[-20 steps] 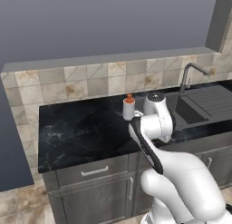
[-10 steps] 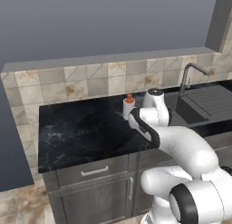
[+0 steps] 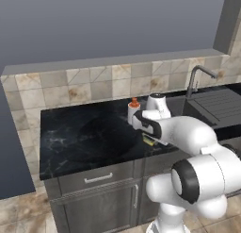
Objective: Restock the sink supplies by placing the sponge and soap dispenser on the counter and next to the sink. Make sure the soap dispenser is upright.
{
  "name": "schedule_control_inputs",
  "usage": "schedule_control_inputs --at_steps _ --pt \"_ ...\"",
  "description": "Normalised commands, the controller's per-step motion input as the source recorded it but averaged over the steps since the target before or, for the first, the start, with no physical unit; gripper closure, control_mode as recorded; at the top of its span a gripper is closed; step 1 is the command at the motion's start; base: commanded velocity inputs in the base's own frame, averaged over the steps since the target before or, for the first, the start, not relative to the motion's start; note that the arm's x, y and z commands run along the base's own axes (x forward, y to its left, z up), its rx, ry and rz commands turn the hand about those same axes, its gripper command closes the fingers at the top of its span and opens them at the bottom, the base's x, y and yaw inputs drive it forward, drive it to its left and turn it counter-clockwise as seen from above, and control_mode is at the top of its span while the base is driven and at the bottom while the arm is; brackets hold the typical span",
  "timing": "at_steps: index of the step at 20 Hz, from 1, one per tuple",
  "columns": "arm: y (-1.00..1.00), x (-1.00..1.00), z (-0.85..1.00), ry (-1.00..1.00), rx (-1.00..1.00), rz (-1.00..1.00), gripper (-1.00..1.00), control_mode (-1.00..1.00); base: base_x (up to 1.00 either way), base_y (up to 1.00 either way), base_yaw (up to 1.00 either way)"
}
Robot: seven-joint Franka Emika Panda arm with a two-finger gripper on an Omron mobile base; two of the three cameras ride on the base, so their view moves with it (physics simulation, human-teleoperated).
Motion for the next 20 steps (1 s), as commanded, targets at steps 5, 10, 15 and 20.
schedule_control_inputs --at_steps 5,10,15,20 --pt "-0.13 0.18 -0.17 0.00 0.00 0.00 1.00 -1.00 0.00 0.00 0.00" --pt "-0.06 0.18 -0.04 0.00 0.02 0.00 1.00 -1.00 0.00 0.00 0.00" --pt "0.00 0.26 -0.16 0.00 0.00 0.00 1.00 -1.00 0.00 0.00 0.00" --pt "0.00 0.20 -0.12 0.00 0.00 0.00 1.00 -1.00 0.00 0.00 0.00"
